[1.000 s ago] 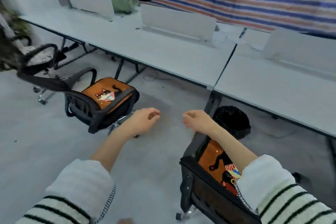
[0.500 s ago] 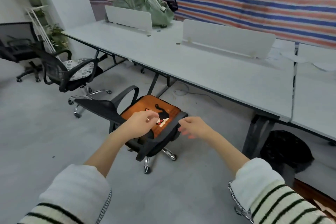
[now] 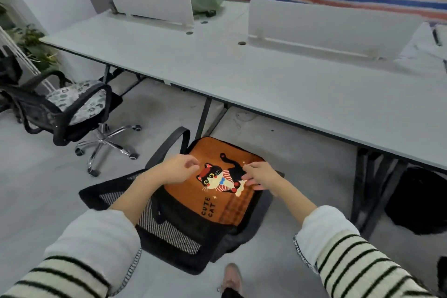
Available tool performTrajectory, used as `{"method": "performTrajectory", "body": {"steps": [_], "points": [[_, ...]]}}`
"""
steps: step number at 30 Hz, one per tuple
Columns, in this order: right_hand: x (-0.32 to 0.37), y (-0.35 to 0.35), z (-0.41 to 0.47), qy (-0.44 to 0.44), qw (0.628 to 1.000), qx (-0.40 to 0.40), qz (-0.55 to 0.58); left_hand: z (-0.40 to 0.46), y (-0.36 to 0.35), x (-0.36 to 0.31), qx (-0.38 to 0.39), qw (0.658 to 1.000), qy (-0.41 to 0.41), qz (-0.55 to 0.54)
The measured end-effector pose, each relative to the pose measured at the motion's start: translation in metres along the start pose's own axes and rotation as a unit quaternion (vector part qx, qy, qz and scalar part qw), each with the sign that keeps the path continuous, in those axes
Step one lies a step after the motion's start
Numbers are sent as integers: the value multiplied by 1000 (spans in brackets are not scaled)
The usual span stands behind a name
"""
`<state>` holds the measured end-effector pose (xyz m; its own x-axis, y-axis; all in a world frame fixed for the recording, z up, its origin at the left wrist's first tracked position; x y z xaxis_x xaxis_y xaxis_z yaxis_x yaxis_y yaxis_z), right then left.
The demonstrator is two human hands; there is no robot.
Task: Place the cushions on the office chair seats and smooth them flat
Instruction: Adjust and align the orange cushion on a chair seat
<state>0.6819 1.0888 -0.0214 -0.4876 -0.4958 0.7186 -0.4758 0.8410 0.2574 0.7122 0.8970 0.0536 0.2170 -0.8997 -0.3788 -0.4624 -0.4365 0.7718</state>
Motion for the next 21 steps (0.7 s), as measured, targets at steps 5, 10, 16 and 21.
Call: {"method": "performTrajectory", "body": {"steps": [5,10,16,21], "points": [[-3,-13,51,-70,997,-16,14,65,-6,47,71,997,18,-11],[-29,-24,116,-126,989,-71,26,150,-32,98,128,991,41,-22],[-81,-54,183,-204,975,-80,-29,255,-91,162,188,980,54,15],[-134,-60,240,-259,956,-127,-46,338,-122,225,152,983,99,0]]}}
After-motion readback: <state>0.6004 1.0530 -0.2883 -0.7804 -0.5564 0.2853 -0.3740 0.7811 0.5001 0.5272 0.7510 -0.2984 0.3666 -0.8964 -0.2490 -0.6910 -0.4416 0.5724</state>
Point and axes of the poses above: each hand's wrist, its own z-axis towards the middle knuckle, its own y-axis out of the back of the hand, x = y × z, the point moved 10 cm from there along z, towards the middle knuckle, and after that the axes turned 1 degree about x, right-handed, at the moved point
